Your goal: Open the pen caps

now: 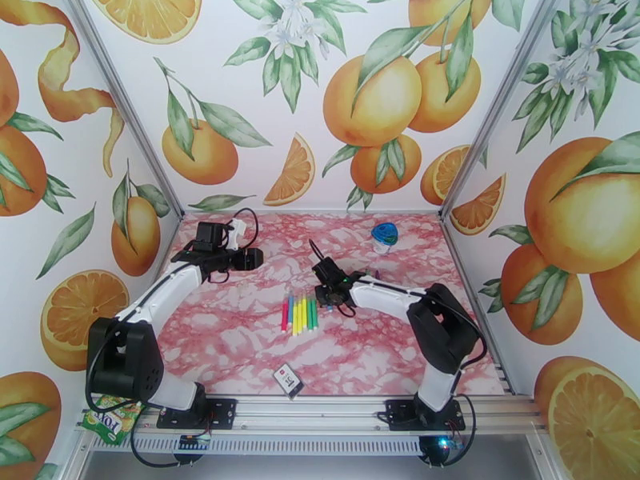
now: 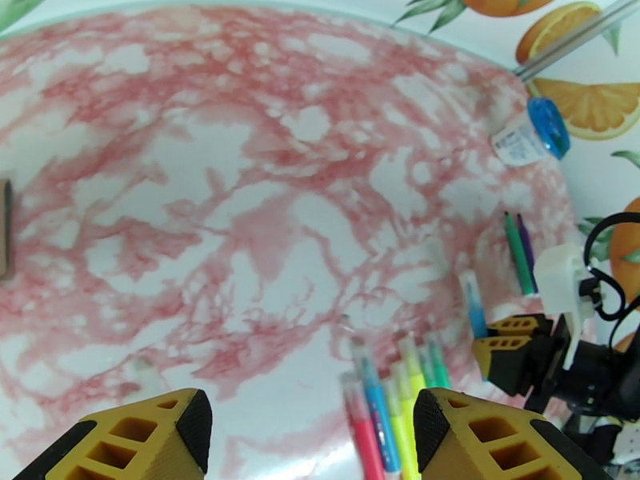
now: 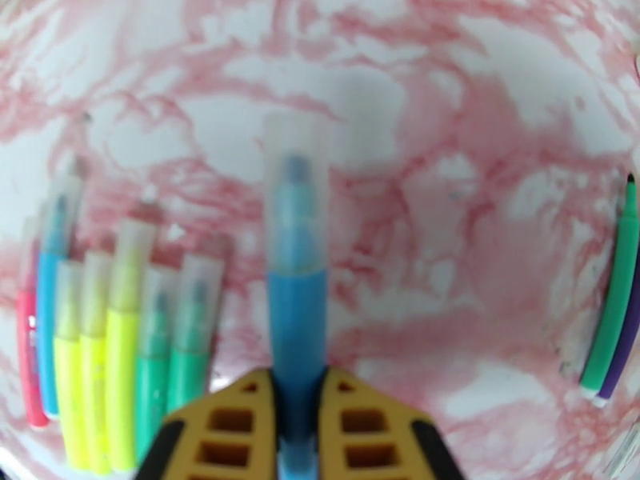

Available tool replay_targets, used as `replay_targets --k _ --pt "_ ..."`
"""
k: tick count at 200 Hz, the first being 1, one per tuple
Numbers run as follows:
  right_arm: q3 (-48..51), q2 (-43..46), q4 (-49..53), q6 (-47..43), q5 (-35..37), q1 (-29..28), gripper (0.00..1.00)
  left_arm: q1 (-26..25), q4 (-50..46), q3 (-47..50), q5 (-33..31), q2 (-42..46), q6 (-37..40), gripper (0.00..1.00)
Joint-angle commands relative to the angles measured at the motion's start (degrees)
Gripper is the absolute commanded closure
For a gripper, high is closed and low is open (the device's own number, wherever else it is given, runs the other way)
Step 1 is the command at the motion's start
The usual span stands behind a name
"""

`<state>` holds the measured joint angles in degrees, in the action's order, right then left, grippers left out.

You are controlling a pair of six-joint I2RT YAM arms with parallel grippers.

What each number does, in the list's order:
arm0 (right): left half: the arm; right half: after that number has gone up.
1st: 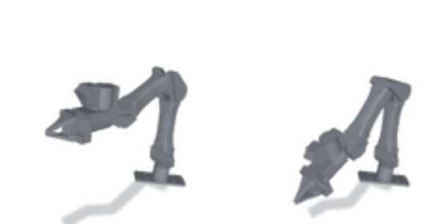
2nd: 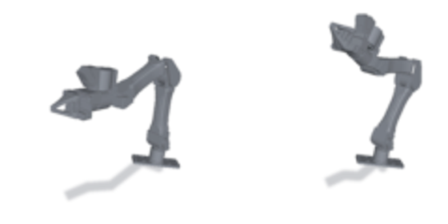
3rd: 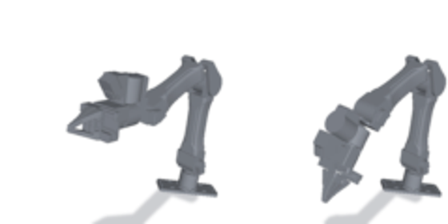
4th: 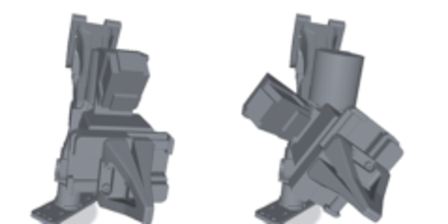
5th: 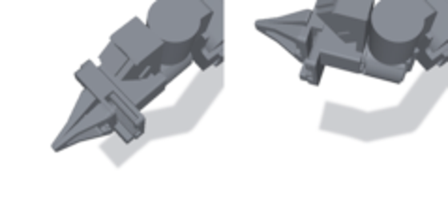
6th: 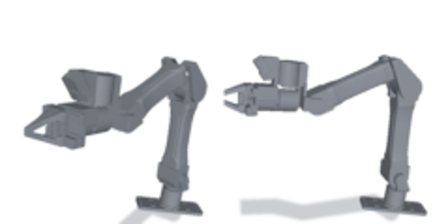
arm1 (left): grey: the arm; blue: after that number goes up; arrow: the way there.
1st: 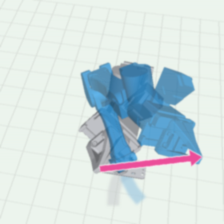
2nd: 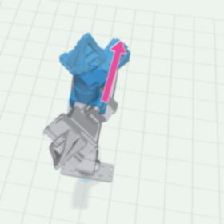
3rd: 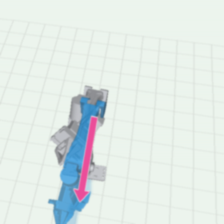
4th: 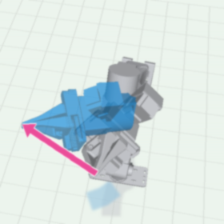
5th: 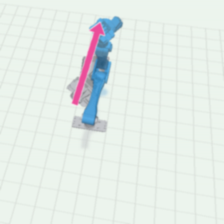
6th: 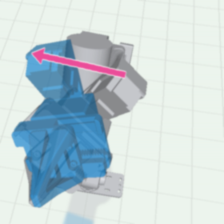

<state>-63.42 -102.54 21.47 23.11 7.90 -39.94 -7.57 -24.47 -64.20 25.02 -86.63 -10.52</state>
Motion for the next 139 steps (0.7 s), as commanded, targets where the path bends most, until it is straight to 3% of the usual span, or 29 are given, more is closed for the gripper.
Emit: replay_targets --k 1,67,139 --pt "2.17 4.10 -6.83 -1.27 -1.17 0.24 0.90 -0.35 3.53 -0.04 4.48 -0.47 -1.94 0.30" --pt "6.08 8.91 -16.36 -3.25 -9.20 0.29 0.90 -2.16 9.16 -0.22 17.79 -2.82 -4.29 0.30" --pt "8.39 12.44 -23.58 -4.38 -16.22 0.19 0.89 -5.39 12.80 -1.89 24.93 -5.29 -5.20 0.31"
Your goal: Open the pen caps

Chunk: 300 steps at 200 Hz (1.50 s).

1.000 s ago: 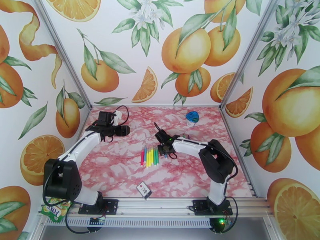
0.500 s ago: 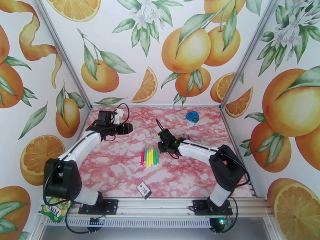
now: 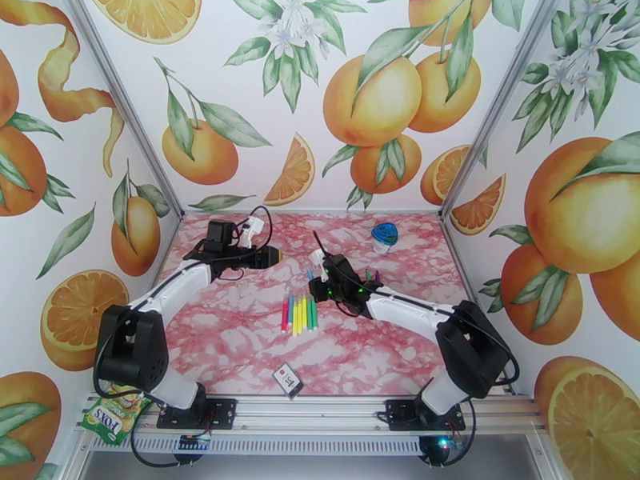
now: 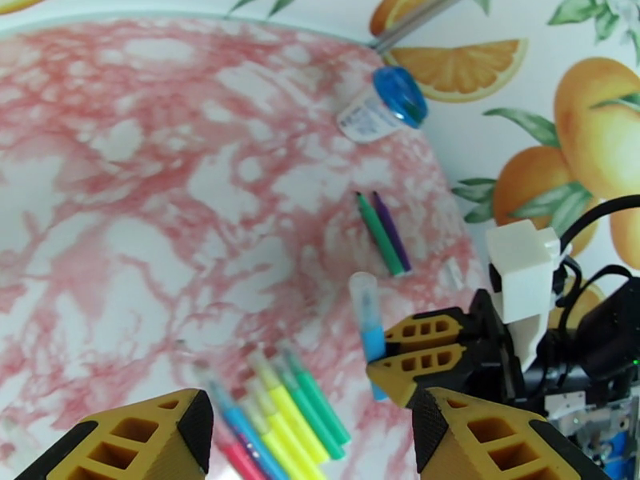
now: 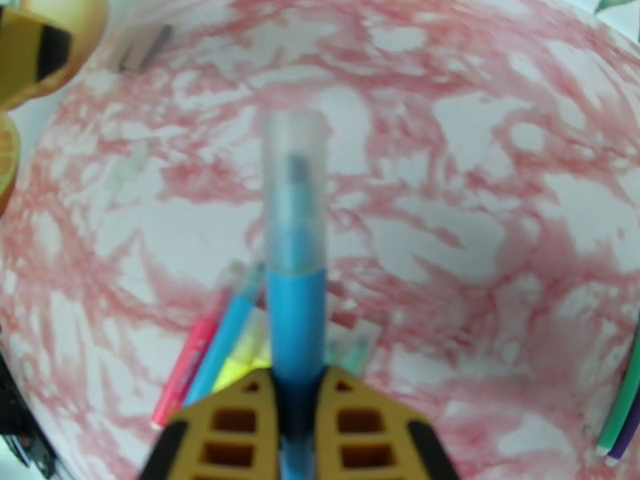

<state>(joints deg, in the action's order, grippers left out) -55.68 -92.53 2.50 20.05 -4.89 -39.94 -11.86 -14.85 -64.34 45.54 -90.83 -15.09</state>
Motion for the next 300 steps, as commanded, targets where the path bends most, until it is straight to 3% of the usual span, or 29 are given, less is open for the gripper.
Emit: replay_targets --k 1,62,212,277,300 --pt "0.61 2.44 -4.65 -1.33 -3.49 0.21 0.89 -1.13 3.22 -1.71 4.44 -1.10 -0.63 0.31" --pt "0.74 3.06 -7.23 -1.77 -6.67 0.19 0.89 -3.37 6.46 -2.02 9.37 -2.68 -1.35 0.31" --pt "1.91 3.41 -11.20 -1.93 -11.09 -0.05 0.89 -6.99 6.50 -4.86 10.19 -5.63 -1.17 0.42" --pt "1.80 3.06 -11.30 -2.12 -11.42 -0.26 0.89 -7.25 6.33 -5.43 10.73 -6.31 -1.17 0.55" --pt "1.68 2.80 -11.29 -2.21 -11.54 -0.24 0.89 -7.30 6.15 -5.56 11.06 -6.47 -1.08 0.68"
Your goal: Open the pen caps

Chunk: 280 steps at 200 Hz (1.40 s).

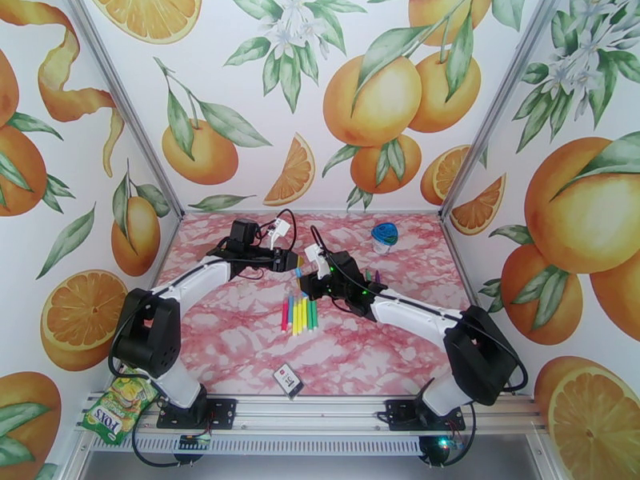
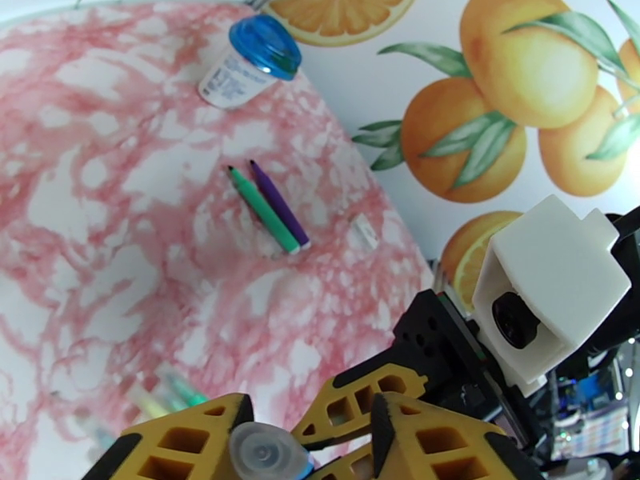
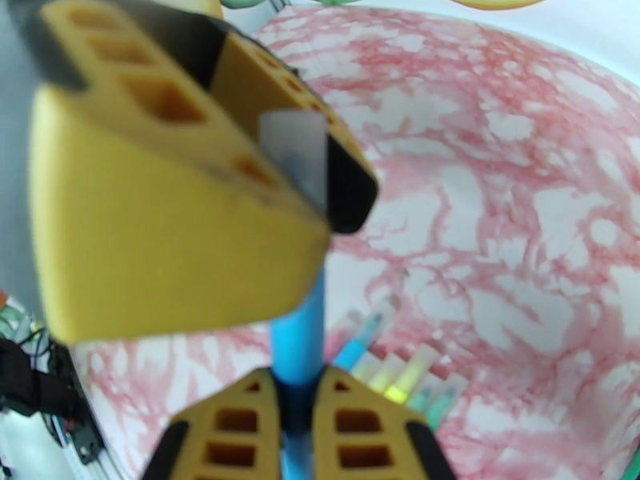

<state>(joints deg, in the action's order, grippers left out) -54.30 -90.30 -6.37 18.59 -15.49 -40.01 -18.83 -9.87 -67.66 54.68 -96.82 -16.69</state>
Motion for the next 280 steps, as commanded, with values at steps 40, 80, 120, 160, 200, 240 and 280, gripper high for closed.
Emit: replay_targets --k 40,80,120,160,200,240,280 --pt "0.34 0.05 -2.44 -0.75 -1.21 -0.19 0.87 -0.29 0.99 -2.35 1.84 -0.52 0.55 0.83" --pt "0.44 -0.25 -3.02 -0.49 -1.53 -0.16 0.73 -0.30 1.06 -2.41 2.18 -0.30 0.44 0.93" --pt "-0.01 -1.71 -4.00 0.17 -2.22 -0.18 0.68 -0.32 0.95 -2.50 3.36 0.05 0.25 0.95" --pt "-0.39 -1.85 -4.52 0.64 -1.69 -0.16 0.70 -0.42 0.98 -2.08 4.39 0.40 0.34 0.96" --pt "-0.19 -1.54 -4.34 0.40 -1.65 -0.24 0.79 -0.42 0.90 -2.47 4.44 0.05 0.43 0.97" --pt "-0.35 -1.46 -2.98 -0.67 -1.63 -0.47 0.87 -0.42 1.48 -2.94 3.10 -0.49 0.01 1.00" --pt "-0.28 -1.28 -1.73 -1.70 -1.16 -0.96 0.91 -0.07 1.95 -2.99 -0.71 -0.04 -0.22 1.00"
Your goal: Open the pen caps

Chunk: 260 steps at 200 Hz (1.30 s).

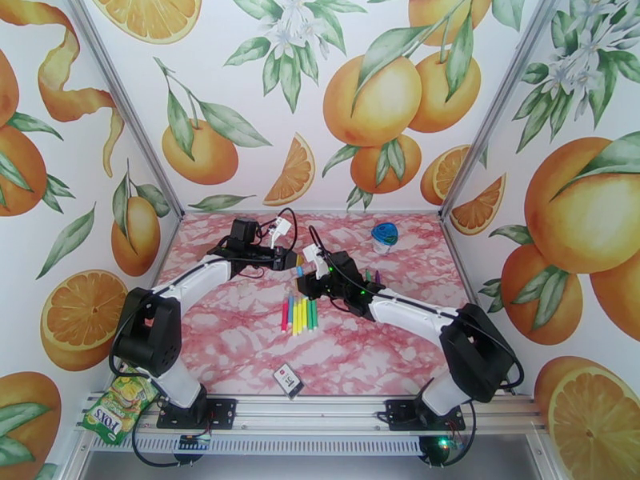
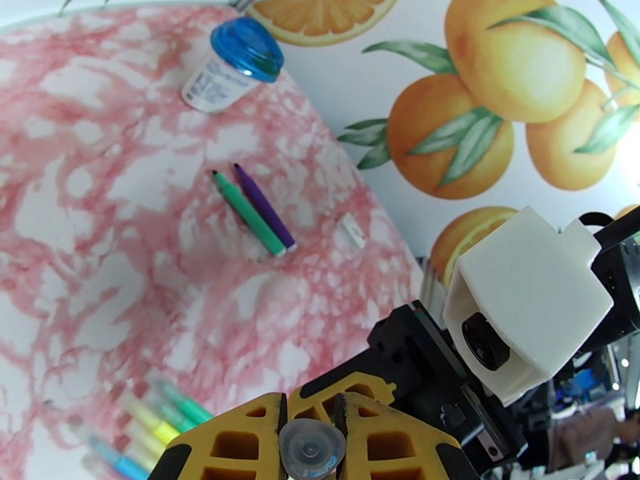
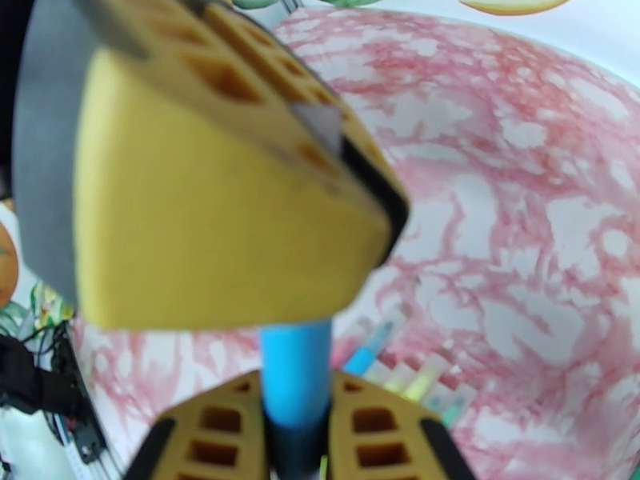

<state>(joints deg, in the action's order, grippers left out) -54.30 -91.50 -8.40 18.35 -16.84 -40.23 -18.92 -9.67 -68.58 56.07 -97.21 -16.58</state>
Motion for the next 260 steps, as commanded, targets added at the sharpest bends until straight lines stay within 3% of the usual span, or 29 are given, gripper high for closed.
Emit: replay_targets --k 1,70,260 --pt "-0.28 -0.08 0.36 -1.42 0.21 -0.78 0.91 0.07 1.80 -2.04 -2.15 0.35 -0.40 1.00" --pt "-0.21 0.17 1.46 -2.35 0.67 -1.34 0.98 2.54 9.80 0.80 -4.03 1.23 -7.01 1.00" --pt "1.05 0.01 3.04 -3.32 0.87 -1.59 1.00 5.73 12.40 4.92 -15.27 5.66 -10.48 1.00"
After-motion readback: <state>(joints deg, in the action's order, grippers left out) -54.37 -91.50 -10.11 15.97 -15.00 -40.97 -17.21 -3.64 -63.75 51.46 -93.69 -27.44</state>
